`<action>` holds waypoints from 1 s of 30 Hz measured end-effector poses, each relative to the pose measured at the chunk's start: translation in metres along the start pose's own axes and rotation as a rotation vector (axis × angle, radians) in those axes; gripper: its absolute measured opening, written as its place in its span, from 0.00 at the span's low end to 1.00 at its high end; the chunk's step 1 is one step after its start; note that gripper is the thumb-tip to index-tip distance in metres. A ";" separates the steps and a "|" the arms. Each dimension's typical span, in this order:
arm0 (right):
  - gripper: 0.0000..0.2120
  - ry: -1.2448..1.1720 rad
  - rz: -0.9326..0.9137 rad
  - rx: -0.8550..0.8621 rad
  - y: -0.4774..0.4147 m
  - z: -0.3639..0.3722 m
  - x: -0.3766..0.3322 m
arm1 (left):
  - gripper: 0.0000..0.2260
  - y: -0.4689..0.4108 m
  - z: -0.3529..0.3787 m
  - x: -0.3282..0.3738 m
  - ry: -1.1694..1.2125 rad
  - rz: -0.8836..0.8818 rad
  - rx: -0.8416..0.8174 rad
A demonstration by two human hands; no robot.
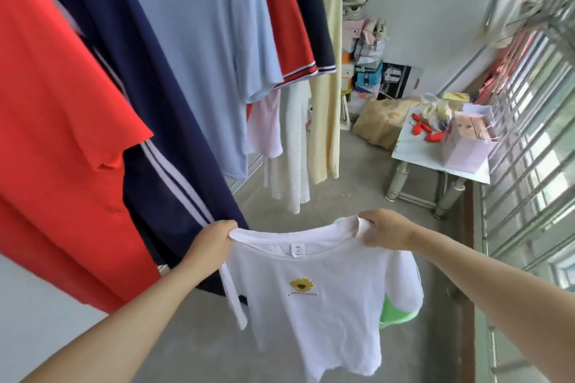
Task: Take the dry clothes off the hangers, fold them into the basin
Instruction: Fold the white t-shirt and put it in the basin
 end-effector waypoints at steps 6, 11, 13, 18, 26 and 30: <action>0.11 -0.007 0.038 0.100 -0.014 -0.042 0.056 | 0.11 -0.039 0.038 0.038 0.097 -0.249 -0.009; 0.14 0.007 0.095 0.186 -0.020 -0.070 0.111 | 0.13 -0.078 0.062 0.069 0.233 -0.260 -0.038; 0.11 -0.027 0.138 0.218 -0.021 -0.078 0.131 | 0.13 -0.090 0.068 0.091 0.193 -0.209 -0.018; 0.08 -0.070 0.243 0.342 -0.019 -0.098 0.171 | 0.05 -0.107 0.076 0.135 0.064 -0.028 -0.003; 0.20 -0.138 0.350 0.426 -0.002 -0.111 0.180 | 0.17 -0.147 0.061 0.170 -0.141 0.120 -0.065; 0.16 -0.431 0.417 0.459 -0.007 -0.113 0.179 | 0.12 -0.165 0.057 0.171 0.006 0.093 -0.006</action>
Point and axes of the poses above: each hand's wrist, its own y-axis away from the middle knuckle, its own z-axis out of the palm, x = y × z, the point moved 5 cm from there along -y, towards the middle knuckle, and after that the axes turned 6 degrees about z, right-handed, at the moved point
